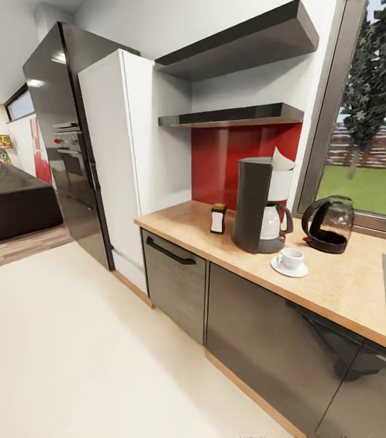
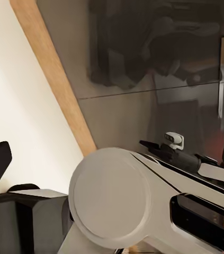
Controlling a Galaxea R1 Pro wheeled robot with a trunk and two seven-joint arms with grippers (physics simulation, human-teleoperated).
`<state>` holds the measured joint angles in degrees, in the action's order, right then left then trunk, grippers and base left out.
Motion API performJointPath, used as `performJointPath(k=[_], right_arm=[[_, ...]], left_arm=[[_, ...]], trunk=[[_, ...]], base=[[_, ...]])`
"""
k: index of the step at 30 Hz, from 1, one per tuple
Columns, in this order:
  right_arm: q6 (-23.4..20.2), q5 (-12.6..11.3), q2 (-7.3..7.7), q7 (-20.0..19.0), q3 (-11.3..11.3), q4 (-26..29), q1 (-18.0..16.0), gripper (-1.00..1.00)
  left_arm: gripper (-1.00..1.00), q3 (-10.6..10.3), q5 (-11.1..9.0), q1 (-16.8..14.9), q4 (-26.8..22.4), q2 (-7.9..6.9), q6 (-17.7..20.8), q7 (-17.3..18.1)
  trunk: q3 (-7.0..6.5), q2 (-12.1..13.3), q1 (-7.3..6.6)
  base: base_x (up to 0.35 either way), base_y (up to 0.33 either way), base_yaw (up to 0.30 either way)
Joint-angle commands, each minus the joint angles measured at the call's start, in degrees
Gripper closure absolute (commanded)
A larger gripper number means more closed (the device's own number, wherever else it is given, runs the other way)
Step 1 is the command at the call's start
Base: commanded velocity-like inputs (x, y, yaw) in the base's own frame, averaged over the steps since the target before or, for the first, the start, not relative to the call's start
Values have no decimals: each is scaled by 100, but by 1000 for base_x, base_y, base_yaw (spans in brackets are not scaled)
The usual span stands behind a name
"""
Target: Set up a coffee station on the kitchen countertop: keep the coffee maker on the countertop, move the bottle of coffee from the kitchen shelf to the counter next to the coffee maker, place a paper coffee filter on top of the coffee maker, put the saucer next to the coffee maker with the coffee cup on the saucer, and place the electric kettle next to the coffee maker.
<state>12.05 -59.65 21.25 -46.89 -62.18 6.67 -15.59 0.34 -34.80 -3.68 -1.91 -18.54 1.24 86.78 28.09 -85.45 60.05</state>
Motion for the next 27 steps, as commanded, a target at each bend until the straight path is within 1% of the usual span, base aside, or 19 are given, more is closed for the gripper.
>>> performJointPath(k=[1, 12, 14, 23, 27], right_arm=[[34, -29, 2, -4, -49, 1, -5, -100], [34, -29, 2, -3, -49, 1, -5, -100], [34, -29, 2, 2, -49, 1, -5, -100], [38, -29, 2, 13, -49, -7, -5, -100], [41, -29, 2, 13, -49, -8, -5, -100]], left_arm=[[-100, 2, 0, -1, -2, -1, 12, 15], [-100, 2, 0, -1, -2, 0, 9, 15], [-100, 2, 0, -1, -2, 0, 10, 15], [-100, -7, 0, -1, -2, 0, 14, -19], [-100, -7, 0, -1, -3, 0, 12, -94]], trunk=[[6, -3, 0], [6, -3, 0], [6, -3, 0], [6, -3, 0], [6, -3, 0]], base=[[8, 7, -259], [2, 2, -263], [91, 80, -93], [216, 190, -29], [258, 227, -174]])
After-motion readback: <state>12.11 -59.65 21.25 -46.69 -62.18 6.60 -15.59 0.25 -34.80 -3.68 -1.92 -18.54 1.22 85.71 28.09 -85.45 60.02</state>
